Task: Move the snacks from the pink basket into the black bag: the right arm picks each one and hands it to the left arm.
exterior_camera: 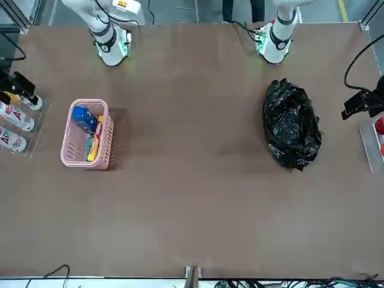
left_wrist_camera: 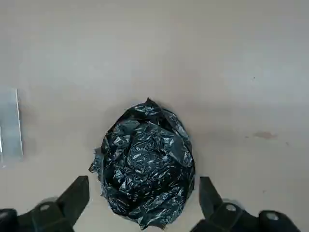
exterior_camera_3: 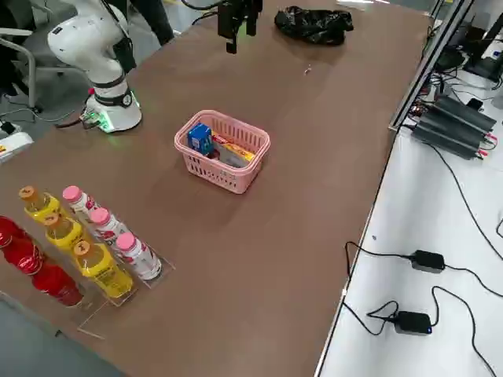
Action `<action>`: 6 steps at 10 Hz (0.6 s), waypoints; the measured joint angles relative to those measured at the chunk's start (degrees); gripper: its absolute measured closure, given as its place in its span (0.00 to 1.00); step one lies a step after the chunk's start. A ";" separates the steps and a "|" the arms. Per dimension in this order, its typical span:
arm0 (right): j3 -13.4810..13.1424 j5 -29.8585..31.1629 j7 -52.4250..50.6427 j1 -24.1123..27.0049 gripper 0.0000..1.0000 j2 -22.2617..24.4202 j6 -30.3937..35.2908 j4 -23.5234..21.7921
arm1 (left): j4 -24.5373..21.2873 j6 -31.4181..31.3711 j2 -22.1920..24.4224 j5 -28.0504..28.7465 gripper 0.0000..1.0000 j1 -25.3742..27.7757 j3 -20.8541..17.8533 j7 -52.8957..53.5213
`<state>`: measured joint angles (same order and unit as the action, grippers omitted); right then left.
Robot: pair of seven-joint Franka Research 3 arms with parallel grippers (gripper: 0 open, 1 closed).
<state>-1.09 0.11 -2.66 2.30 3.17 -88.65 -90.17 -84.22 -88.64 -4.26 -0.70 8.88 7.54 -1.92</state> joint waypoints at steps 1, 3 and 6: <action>-0.01 0.01 -0.01 -0.02 0.00 -0.01 0.29 0.00 | 0.00 0.00 0.00 0.04 0.00 -0.10 0.18 0.00; -0.06 0.01 -0.02 -0.01 0.00 -0.05 0.64 -0.03 | 0.00 0.00 0.00 0.08 0.00 -0.18 0.51 0.00; -0.20 0.00 -0.68 0.01 0.00 -0.68 -2.90 -3.32 | -0.03 0.08 0.00 0.09 0.00 -0.10 0.52 0.06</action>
<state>-1.29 0.12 -3.35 2.30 2.49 -91.55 -93.48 -84.25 -88.55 -4.26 -0.61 8.79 8.06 -1.86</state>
